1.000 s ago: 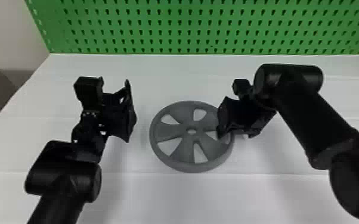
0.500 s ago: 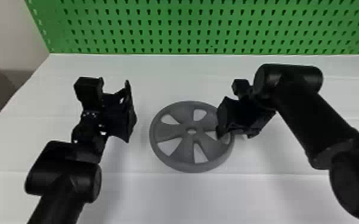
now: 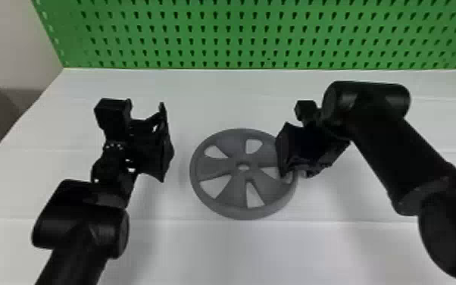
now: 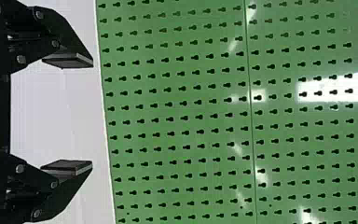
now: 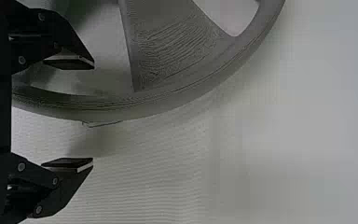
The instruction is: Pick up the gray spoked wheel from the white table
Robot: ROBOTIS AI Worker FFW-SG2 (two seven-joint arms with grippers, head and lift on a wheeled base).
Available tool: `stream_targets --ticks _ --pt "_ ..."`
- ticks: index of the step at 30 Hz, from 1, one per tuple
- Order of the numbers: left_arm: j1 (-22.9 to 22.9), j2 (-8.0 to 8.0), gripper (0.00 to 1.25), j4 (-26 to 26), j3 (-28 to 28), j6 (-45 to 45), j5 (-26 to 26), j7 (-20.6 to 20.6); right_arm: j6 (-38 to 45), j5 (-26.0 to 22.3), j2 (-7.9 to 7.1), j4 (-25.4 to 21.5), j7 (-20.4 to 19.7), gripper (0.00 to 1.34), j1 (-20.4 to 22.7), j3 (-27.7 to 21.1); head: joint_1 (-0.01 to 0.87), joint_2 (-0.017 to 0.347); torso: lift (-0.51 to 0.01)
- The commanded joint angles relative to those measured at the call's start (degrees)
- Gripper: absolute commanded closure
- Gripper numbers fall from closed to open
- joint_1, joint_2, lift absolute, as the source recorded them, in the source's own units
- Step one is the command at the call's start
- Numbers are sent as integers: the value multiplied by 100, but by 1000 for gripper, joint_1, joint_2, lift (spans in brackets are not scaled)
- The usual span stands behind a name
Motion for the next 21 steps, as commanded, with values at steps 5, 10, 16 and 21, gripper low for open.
stream_targets --ticks 5,10,16,21 --pt "0 0 476 7 4 0 -9 0 -11 17 5 0 -102 545 -60 116 782 57 -97" --pt "0 0 476 -2 4 0 -18 0 -20 17 5 -9 -129 573 -86 124 782 57 -97" --pt "0 0 476 -2 13 0 -26 0 -11 26 5 0 -138 719 -95 160 782 57 -97" --pt "0 0 476 7 4 0 -26 0 6 70 5 -9 -146 723 -121 204 782 57 -97"
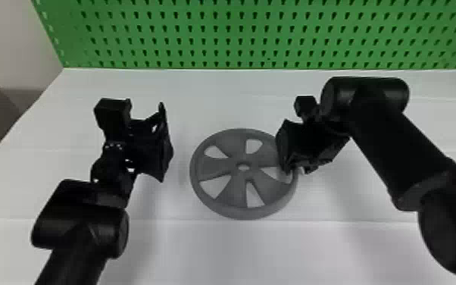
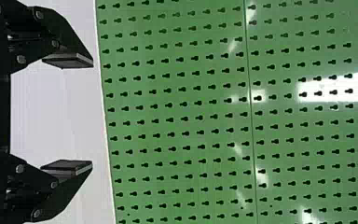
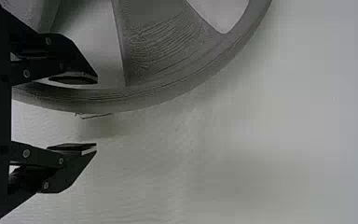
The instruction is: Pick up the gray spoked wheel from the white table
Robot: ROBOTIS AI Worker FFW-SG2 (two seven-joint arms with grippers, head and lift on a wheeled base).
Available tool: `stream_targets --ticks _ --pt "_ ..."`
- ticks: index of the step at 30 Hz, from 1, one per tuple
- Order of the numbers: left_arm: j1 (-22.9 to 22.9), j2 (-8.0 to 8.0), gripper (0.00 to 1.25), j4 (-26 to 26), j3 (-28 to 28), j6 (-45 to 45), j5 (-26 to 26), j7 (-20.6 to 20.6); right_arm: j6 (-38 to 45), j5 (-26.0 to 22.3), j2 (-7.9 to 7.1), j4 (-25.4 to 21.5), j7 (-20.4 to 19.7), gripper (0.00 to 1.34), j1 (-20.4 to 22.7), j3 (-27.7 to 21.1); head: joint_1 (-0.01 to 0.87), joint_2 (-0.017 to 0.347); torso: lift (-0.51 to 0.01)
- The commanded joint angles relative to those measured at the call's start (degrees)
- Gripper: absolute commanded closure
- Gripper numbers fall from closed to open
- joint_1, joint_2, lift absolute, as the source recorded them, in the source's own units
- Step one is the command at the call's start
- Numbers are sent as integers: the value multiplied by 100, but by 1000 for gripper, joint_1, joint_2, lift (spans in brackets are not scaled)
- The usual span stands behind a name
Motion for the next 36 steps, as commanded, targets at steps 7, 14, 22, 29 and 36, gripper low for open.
stream_targets --ticks 7,14,22,29,36 --pt "9 0 476 11 -8 0 -10 0 45 111 5 6 -6 998 -51 80 782 57 -97" --pt "0 0 476 29 -26 0 -10 0 63 111 5 6 -6 1026 -51 98 782 57 -97" --pt "0 0 476 38 -26 9 -2 0 80 93 5 6 -6 1177 -51 98 782 57 -97" --pt "0 0 476 38 -26 0 7 0 80 84 5 6 -6 1181 -59 98 782 57 -97" --pt "0 0 476 38 -26 9 16 0 89 76 5 6 -6 1181 -59 98 782 57 -97"
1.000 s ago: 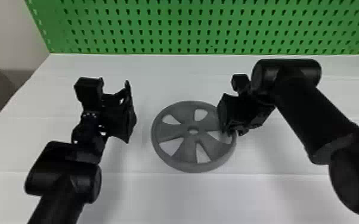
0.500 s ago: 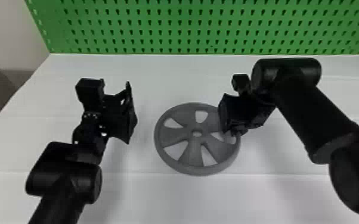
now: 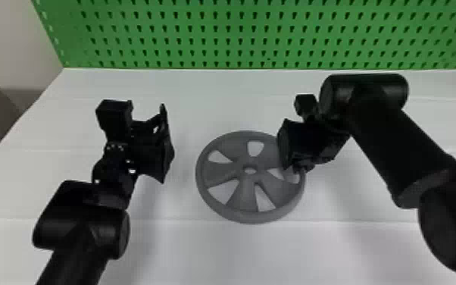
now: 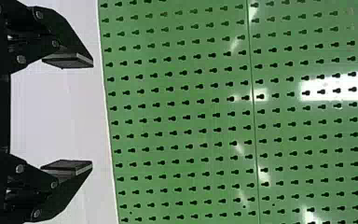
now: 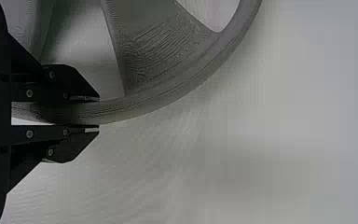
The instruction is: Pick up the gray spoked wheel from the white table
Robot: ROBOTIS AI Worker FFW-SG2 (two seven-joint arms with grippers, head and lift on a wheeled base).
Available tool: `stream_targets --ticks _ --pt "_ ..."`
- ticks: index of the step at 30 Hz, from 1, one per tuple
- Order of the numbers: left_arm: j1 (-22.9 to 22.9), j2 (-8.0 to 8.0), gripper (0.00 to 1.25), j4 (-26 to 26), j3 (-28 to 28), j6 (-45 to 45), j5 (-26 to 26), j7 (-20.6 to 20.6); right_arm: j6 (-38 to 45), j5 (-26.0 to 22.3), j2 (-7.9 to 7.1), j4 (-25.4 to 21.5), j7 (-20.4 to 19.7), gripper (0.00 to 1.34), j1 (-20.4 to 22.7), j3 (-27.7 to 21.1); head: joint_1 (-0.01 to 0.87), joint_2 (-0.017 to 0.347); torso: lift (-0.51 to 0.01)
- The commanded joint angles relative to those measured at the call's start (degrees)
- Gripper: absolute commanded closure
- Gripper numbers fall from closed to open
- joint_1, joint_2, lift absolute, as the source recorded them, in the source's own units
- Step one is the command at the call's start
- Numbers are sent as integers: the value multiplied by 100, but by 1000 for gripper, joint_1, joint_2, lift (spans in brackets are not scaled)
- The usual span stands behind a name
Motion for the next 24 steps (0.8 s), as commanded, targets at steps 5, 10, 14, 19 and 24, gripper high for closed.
stream_targets --ticks 5,10,14,19,24 --pt "18 0 476 -1 11 -1 1 0 79 -44 5 -88 0 1181 0 0 782 57 -97" --pt "62 0 476 -1 55 -10 10 0 132 0 5 -545 0 1181 97 -176 782 57 -97" --pt "88 9 476 -18 90 -27 28 0 272 79 5 -1143 0 1181 237 -457 782 57 -97" --pt "141 27 481 -80 152 -27 37 0 448 211 5 -1732 0 1181 343 -686 782 57 -97" --pt "141 27 481 -106 178 -27 45 0 395 343 5 -2400 0 1181 554 -853 782 57 -97"
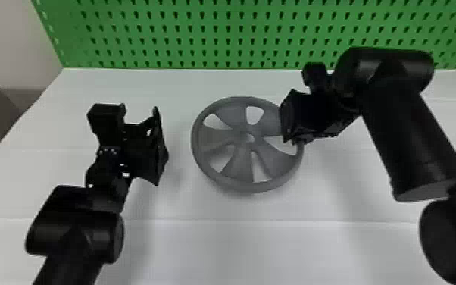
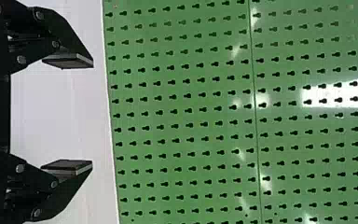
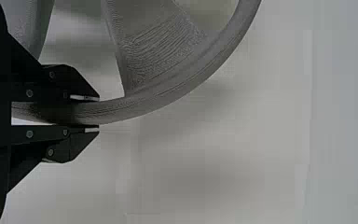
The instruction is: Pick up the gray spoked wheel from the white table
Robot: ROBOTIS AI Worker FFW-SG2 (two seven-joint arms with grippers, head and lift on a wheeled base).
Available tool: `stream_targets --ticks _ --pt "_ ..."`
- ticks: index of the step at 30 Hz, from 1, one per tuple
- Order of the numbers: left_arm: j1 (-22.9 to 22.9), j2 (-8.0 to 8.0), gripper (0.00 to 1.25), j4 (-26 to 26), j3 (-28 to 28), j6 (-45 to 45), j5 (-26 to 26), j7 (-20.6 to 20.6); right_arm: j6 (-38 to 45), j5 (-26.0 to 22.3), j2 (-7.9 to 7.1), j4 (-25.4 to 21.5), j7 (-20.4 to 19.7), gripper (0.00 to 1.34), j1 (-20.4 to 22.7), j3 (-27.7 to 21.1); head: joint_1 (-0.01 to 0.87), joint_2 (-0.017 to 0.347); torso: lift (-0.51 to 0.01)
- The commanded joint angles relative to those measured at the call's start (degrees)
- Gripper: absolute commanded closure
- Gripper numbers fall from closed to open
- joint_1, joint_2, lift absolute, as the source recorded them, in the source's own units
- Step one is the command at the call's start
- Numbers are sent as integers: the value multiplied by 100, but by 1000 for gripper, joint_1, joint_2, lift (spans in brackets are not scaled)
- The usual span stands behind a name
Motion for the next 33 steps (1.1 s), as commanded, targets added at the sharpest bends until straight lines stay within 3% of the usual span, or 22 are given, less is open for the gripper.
stream_targets --ticks 1,15,28,33 --pt "5 3 481 -34 24 0 5 1 -99 166 5 -708 0 1181 223 -138 782 57 -97" --pt "58 3 483 -104 111 0 31 1 -1365 122 5 -2158 8 1181 1066 -287 782 57 -97" --pt "67 3 483 -166 129 -9 75 1 -3158 96 -237 -3019 158 1181 1998 -270 782 57 -97" --pt "76 -6 483 -192 129 -53 110 1 -4213 183 -299 -3221 211 1181 2464 -340 782 57 -97"
